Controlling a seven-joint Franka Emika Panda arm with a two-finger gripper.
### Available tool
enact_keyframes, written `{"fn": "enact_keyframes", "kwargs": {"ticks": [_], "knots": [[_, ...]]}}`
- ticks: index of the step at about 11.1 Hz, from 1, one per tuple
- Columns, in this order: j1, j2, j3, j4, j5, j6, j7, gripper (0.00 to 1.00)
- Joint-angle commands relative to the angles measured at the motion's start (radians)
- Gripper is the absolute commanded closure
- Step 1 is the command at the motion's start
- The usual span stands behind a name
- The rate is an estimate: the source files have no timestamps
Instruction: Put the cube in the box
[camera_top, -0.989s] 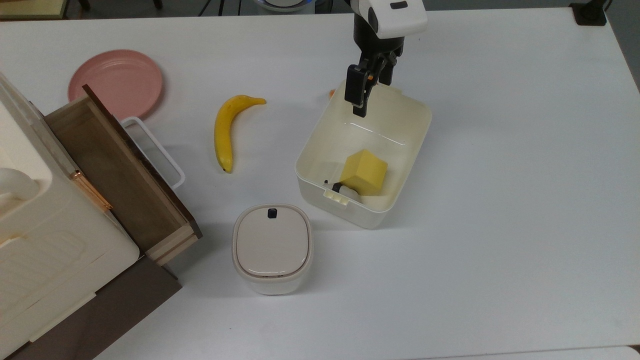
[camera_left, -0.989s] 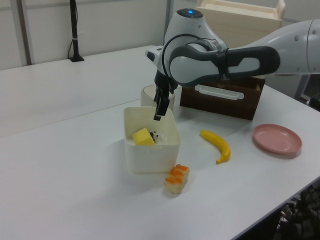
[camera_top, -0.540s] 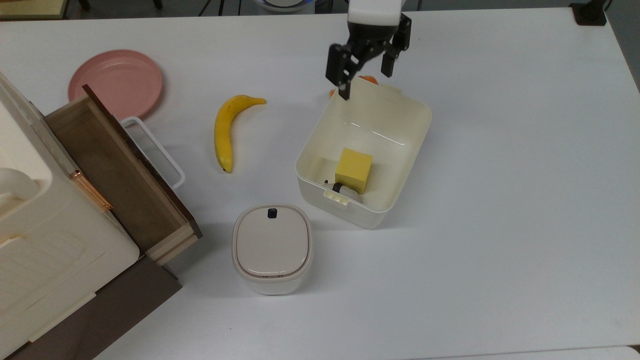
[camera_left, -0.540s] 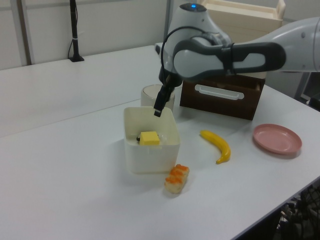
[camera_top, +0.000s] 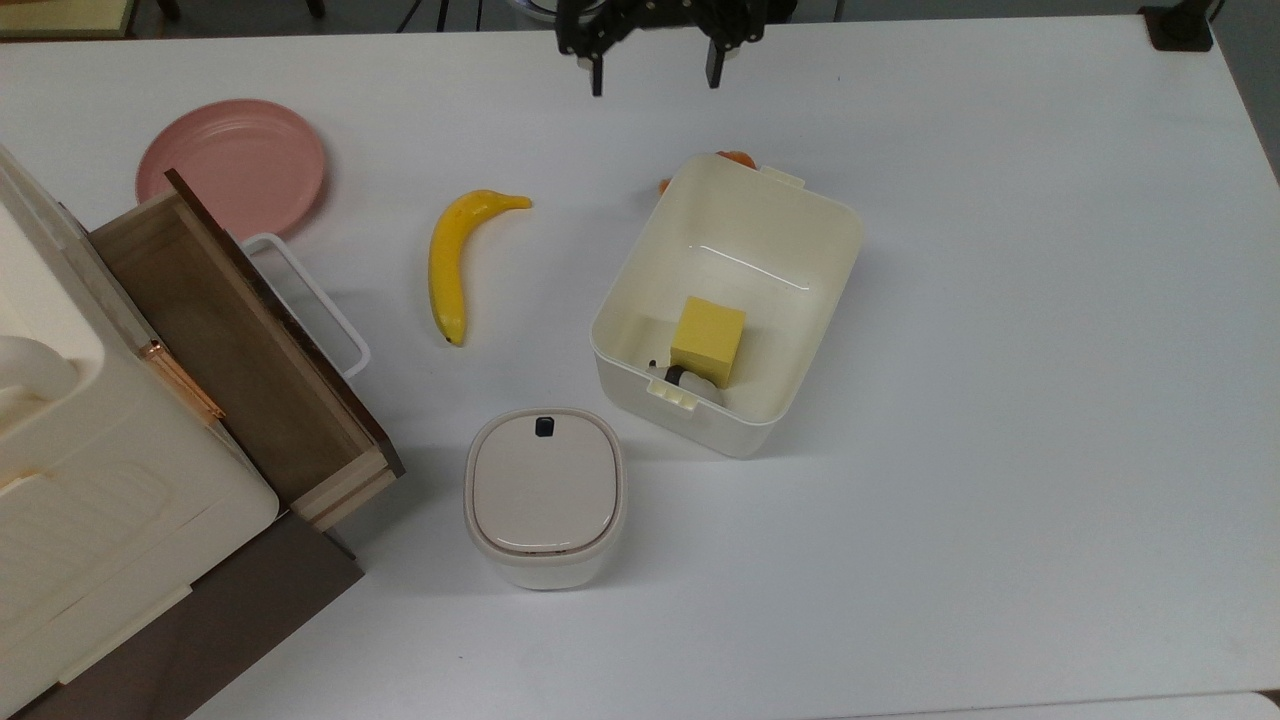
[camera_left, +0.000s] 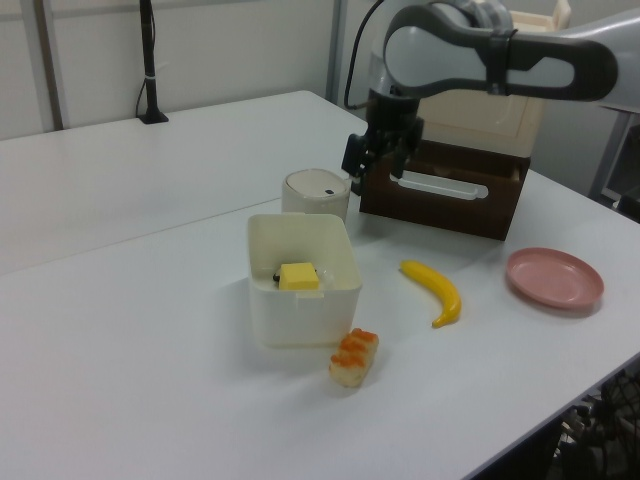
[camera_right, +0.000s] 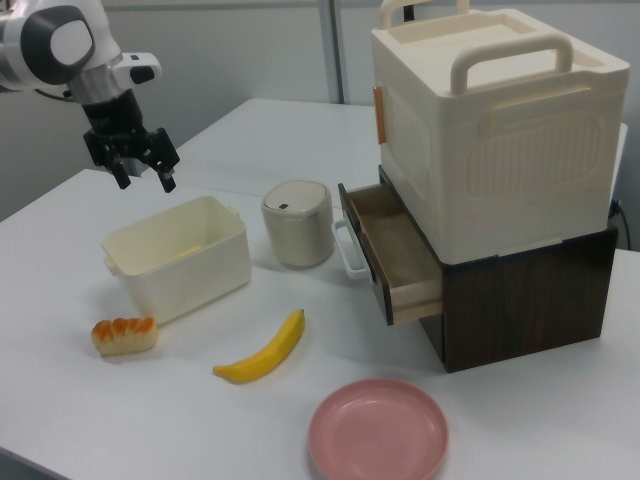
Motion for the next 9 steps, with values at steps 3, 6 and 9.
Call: {"fn": "enact_keyframes", "kwargs": {"ticks": [3, 6, 9], "knots": [[-0.025, -0.049, -0.078, -0.020, 0.007, -0.050, 0.085, 0.00], [-0.052, -0.046, -0.107, -0.020, 0.043, -0.044, 0.074, 0.00], [-0.056, -0.033, -0.139, -0.004, 0.073, -0.038, 0.057, 0.00]]}}
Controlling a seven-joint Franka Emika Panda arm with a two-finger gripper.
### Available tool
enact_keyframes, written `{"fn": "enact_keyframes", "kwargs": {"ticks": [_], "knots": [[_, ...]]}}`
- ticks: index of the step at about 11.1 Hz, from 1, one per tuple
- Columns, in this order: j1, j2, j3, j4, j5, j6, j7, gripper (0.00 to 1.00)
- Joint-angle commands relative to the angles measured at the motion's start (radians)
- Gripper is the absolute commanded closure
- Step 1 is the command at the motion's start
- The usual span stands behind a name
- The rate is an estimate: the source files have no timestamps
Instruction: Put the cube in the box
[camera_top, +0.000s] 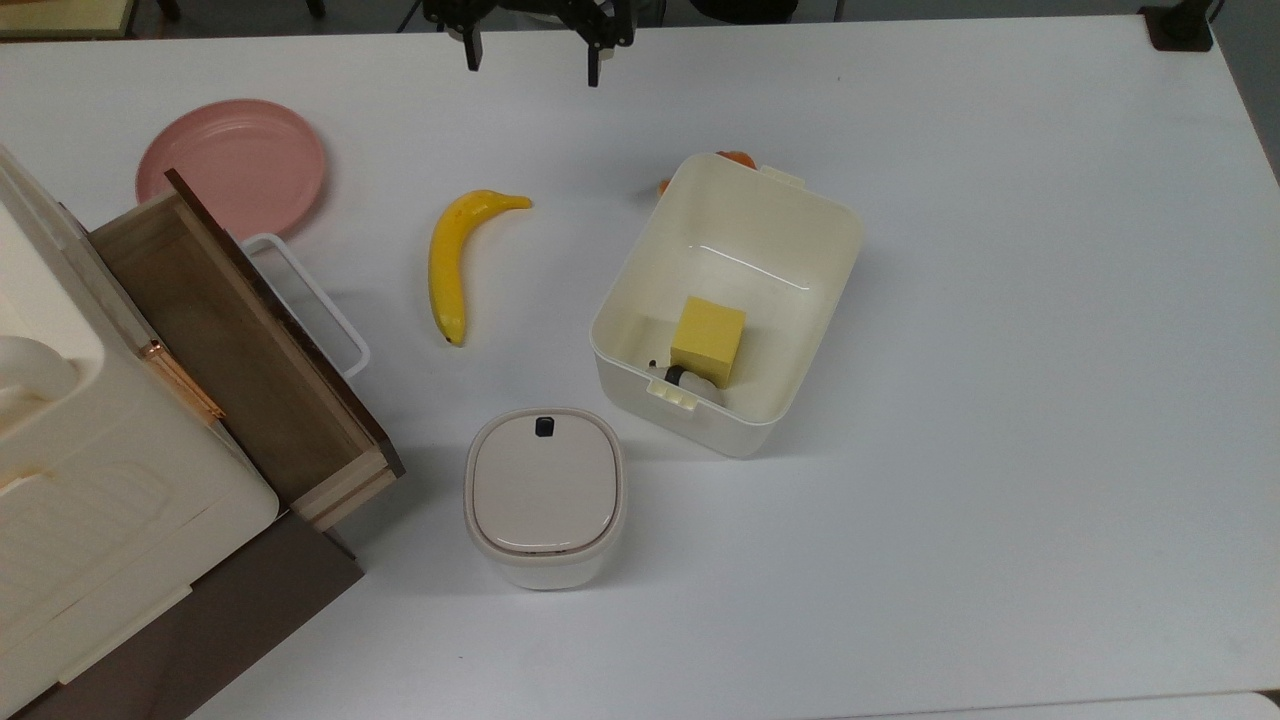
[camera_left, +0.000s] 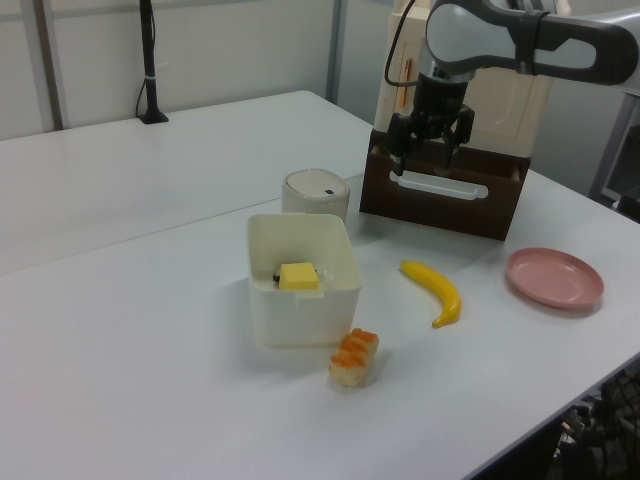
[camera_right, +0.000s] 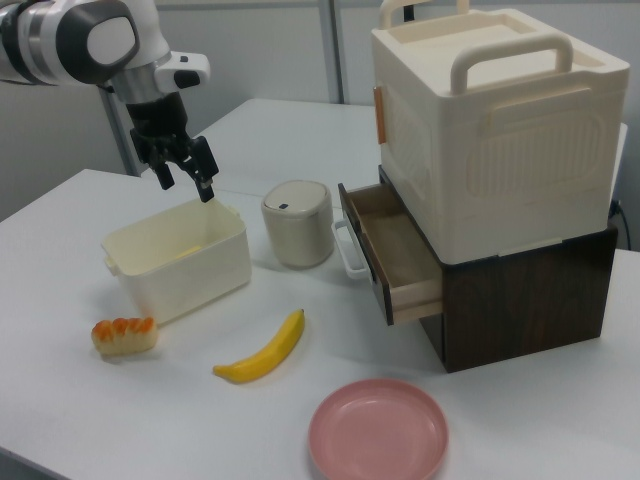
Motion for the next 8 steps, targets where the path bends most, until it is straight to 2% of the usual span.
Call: {"fn": "enact_keyframes", "kwargs": {"ticks": [1, 4, 8], "knots": [[-0.003, -0.007, -0.036, 0.001, 0.056, 0.001, -0.020, 0.00], [-0.028, 0.009, -0.038, 0.020, 0.094, 0.003, -0.029, 0.00], [-0.025, 0.010, -0.036, 0.021, 0.100, 0.001, -0.029, 0.00]]}}
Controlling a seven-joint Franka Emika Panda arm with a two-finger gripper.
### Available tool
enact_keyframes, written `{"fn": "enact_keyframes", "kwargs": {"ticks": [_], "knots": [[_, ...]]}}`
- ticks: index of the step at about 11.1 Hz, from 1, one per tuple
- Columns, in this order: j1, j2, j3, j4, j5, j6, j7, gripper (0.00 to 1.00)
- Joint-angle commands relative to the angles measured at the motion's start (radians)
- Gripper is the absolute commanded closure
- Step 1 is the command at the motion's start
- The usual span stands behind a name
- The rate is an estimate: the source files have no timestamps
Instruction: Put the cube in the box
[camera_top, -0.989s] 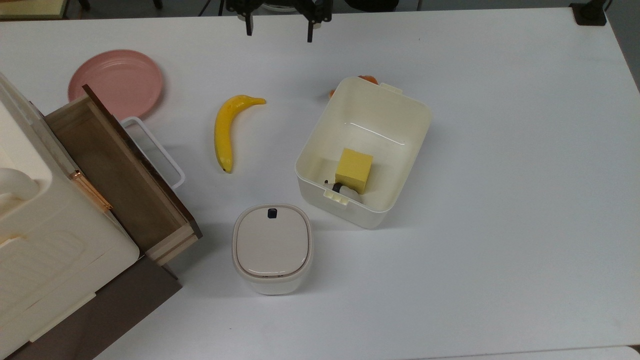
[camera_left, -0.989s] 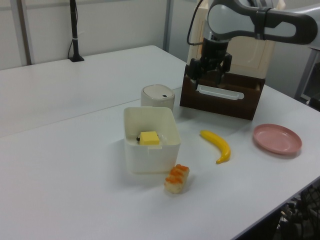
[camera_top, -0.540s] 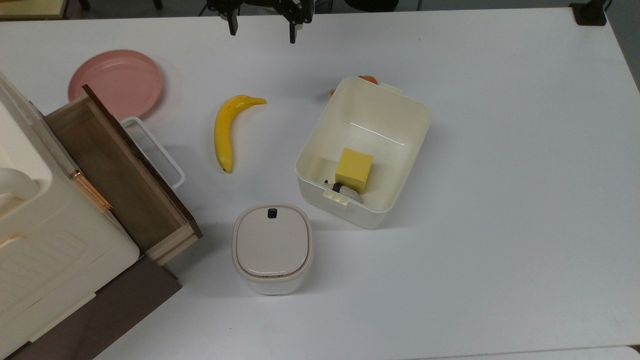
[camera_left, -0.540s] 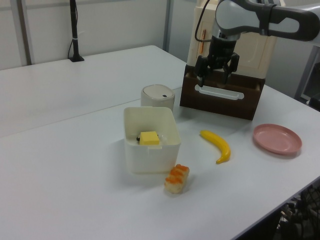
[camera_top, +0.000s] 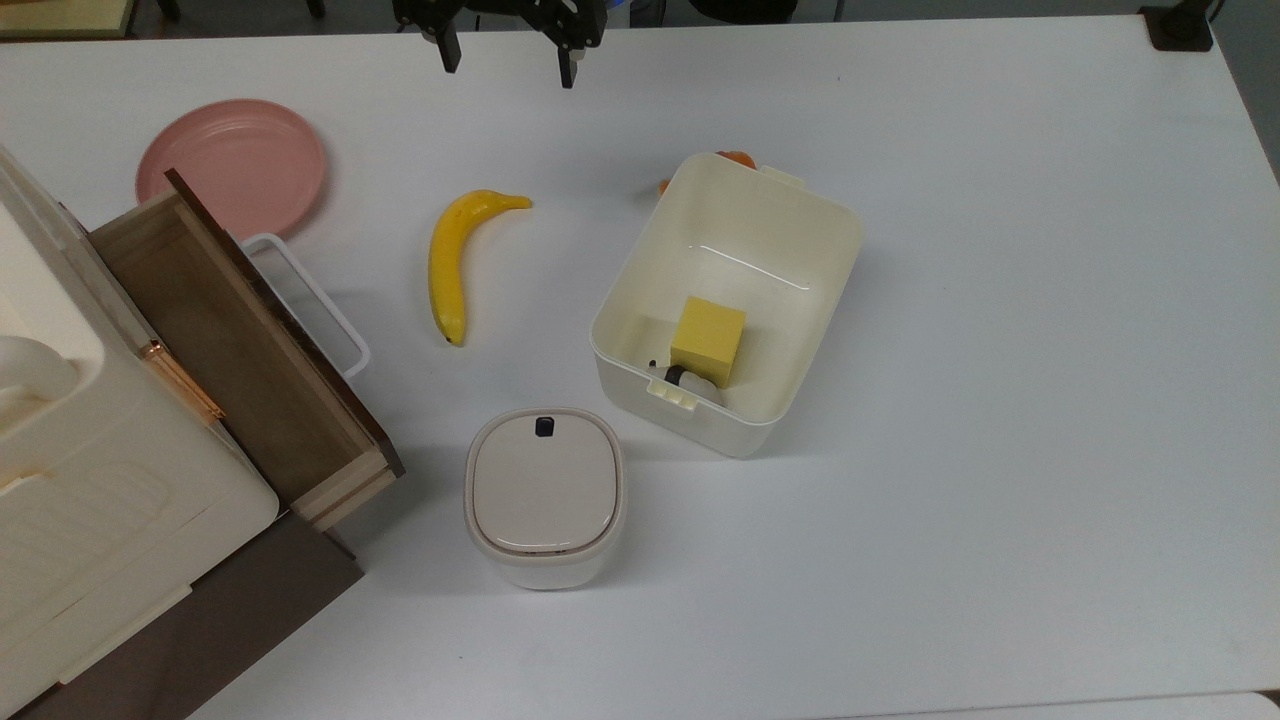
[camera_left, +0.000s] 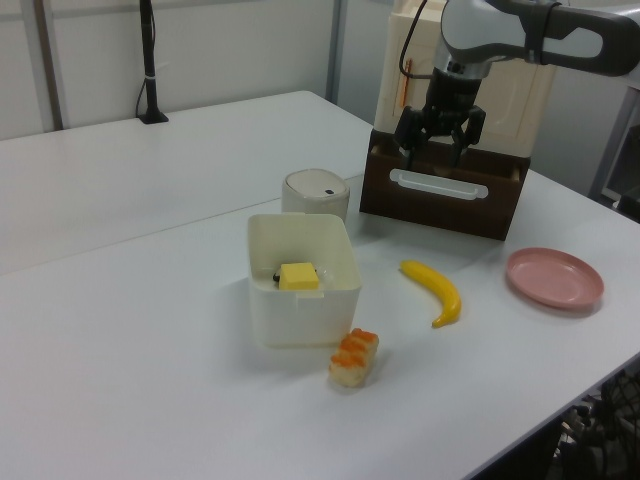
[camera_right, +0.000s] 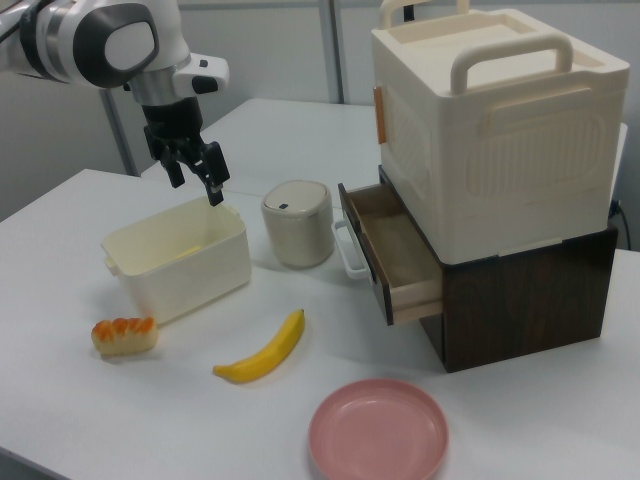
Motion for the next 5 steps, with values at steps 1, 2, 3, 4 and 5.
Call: {"fn": "enact_keyframes", "kwargs": {"ticks": [1, 2, 3, 4, 5], "knots": [[0.005, 0.005, -0.006, 0.018, 0.042, 0.002, -0.023, 0.00], [0.006, 0.003, -0.008, 0.027, 0.056, -0.001, -0.046, 0.00], [0.011, 0.003, -0.006, 0.024, 0.056, -0.009, -0.062, 0.00], [0.014, 0.005, -0.006, 0.024, 0.056, -0.009, -0.062, 0.00], [0.014, 0.003, -0.006, 0.024, 0.056, -0.009, -0.062, 0.00]]}}
